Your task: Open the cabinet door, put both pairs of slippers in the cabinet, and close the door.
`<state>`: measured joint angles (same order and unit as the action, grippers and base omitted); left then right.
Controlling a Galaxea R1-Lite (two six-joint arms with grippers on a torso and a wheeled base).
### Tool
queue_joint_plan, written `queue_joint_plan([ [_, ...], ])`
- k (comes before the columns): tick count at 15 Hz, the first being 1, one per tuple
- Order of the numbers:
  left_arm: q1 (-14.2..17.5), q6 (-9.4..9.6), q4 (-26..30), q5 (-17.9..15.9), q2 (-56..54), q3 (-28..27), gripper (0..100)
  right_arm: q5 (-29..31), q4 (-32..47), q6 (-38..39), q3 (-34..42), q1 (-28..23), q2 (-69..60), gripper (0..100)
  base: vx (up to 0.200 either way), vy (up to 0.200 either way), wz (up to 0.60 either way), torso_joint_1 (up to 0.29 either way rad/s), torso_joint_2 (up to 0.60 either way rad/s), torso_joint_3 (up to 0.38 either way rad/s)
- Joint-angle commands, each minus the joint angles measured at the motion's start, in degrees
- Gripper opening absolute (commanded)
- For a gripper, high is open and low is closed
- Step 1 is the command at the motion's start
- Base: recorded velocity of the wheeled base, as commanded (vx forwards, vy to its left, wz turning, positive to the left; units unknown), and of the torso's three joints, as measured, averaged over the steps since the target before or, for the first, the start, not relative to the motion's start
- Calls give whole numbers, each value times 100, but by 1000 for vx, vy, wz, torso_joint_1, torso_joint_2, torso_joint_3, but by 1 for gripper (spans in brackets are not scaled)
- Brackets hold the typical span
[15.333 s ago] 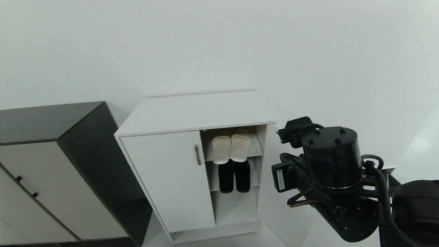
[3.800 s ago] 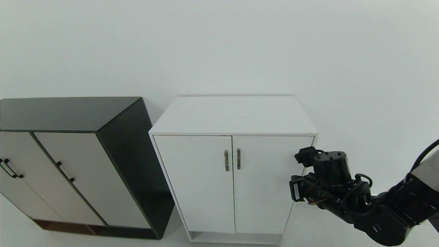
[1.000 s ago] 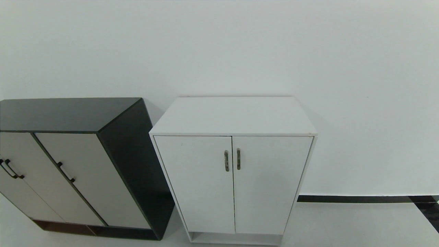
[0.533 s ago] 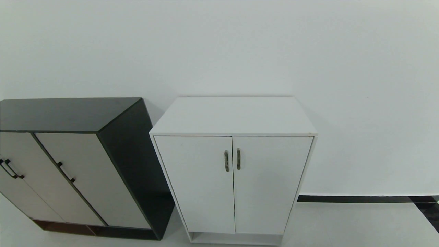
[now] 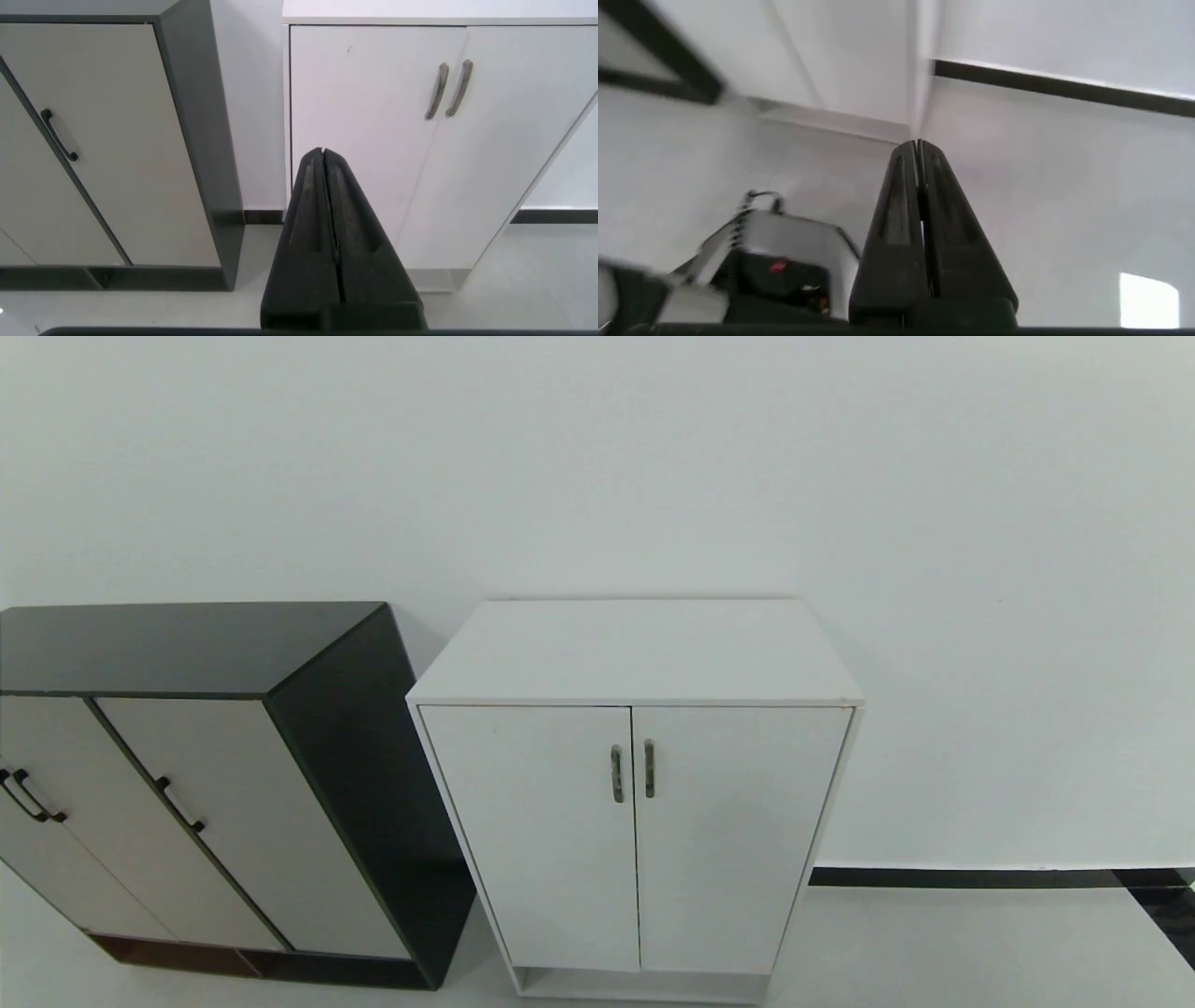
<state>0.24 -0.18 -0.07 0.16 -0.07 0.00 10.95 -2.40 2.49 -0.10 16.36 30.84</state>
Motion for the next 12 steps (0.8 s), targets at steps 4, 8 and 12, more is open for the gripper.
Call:
queue_joint_plan([
  [4, 2, 1, -1, 2, 7, 0, 0, 109, -6, 41, 10, -485, -790, 0, 0, 0, 0, 0, 0, 0],
  [8, 2, 1, -1, 2, 7, 0, 0, 109, -15, -3, 10, -1197, -1564, 0, 0, 0, 0, 0, 0, 0],
  [12, 2, 1, -1, 2, 7, 0, 0, 83, -15, 6, 10, -1249, -2161, 0, 0, 0, 0, 0, 0, 0],
])
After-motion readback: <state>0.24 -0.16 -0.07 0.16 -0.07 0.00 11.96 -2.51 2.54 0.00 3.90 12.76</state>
